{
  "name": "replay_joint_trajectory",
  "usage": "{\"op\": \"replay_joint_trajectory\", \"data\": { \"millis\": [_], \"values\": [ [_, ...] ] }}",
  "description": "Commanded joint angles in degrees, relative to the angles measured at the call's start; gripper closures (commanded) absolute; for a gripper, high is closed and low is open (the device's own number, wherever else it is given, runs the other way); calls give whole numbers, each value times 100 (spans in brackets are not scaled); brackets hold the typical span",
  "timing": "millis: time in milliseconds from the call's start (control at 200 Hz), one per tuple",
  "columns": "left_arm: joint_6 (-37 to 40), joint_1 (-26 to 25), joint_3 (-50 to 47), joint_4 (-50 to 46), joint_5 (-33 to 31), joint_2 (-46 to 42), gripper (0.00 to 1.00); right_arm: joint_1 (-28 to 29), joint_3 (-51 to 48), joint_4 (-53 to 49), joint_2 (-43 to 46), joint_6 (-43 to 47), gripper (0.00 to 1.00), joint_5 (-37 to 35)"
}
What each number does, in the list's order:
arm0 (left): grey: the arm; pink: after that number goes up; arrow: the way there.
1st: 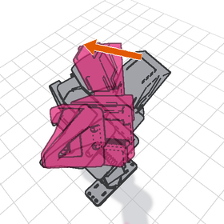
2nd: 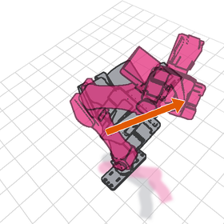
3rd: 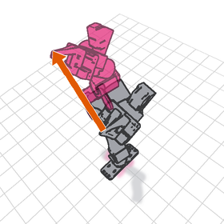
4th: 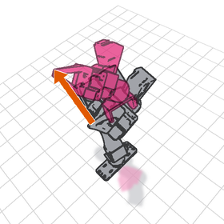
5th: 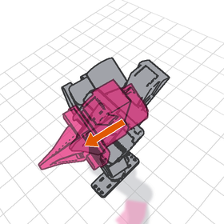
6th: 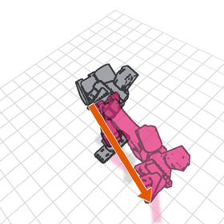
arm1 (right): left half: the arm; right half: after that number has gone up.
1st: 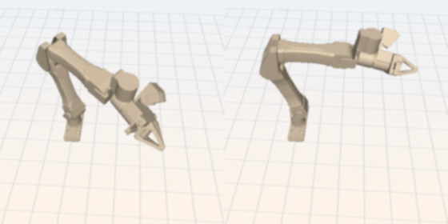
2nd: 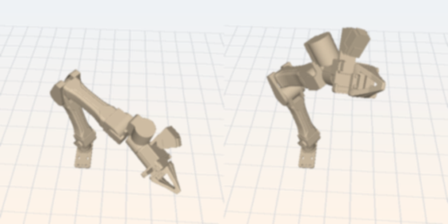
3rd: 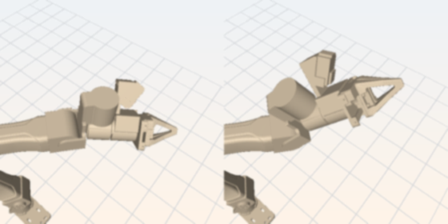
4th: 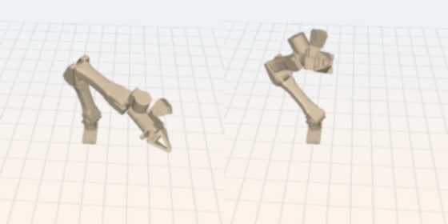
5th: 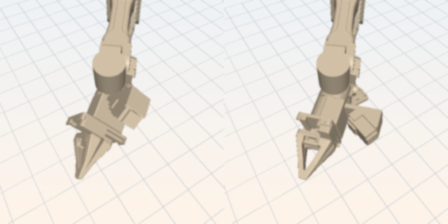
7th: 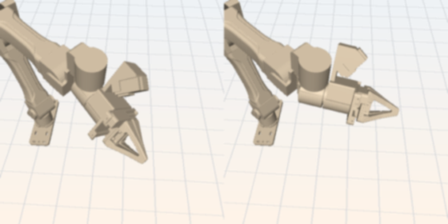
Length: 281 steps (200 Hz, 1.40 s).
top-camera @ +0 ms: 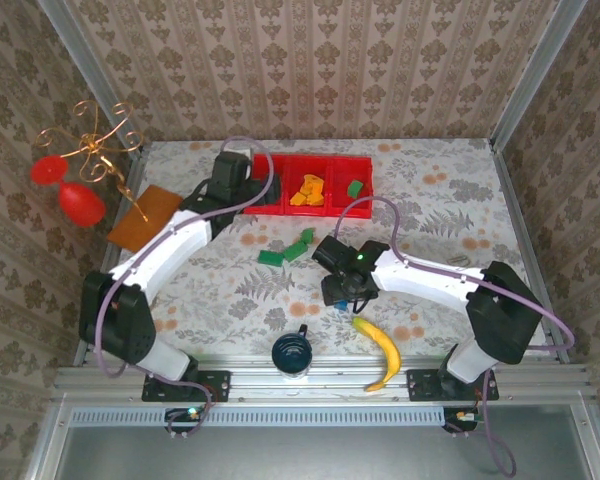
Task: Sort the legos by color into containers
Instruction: Pick up the lego from the bottom-center of the table.
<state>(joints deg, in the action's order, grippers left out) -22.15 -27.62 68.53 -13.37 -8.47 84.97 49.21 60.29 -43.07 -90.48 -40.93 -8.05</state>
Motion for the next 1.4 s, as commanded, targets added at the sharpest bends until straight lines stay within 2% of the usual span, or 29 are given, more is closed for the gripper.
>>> {"op": "replay_joint_trajectory", "data": {
  "millis": [0,205,225,470,895,1400],
  "values": [
    [-269,63,-402,302,-180,-549,0,58,81,-78,-105,-199,21,51],
    [-408,121,-970,380,-176,-1028,0,56,59,62,-350,-354,15,0],
    [-415,271,-1006,379,-160,-1054,0,55,66,69,-373,-362,14,-22],
    [-494,393,-1180,340,-15,-1114,0,61,88,149,-604,-451,13,-248],
    [-608,494,-1230,375,182,-1018,0,-16,107,141,-914,-451,18,-416],
    [-663,573,-1219,387,269,-921,0,-259,-206,71,-714,-422,23,-543]
  ]
}}
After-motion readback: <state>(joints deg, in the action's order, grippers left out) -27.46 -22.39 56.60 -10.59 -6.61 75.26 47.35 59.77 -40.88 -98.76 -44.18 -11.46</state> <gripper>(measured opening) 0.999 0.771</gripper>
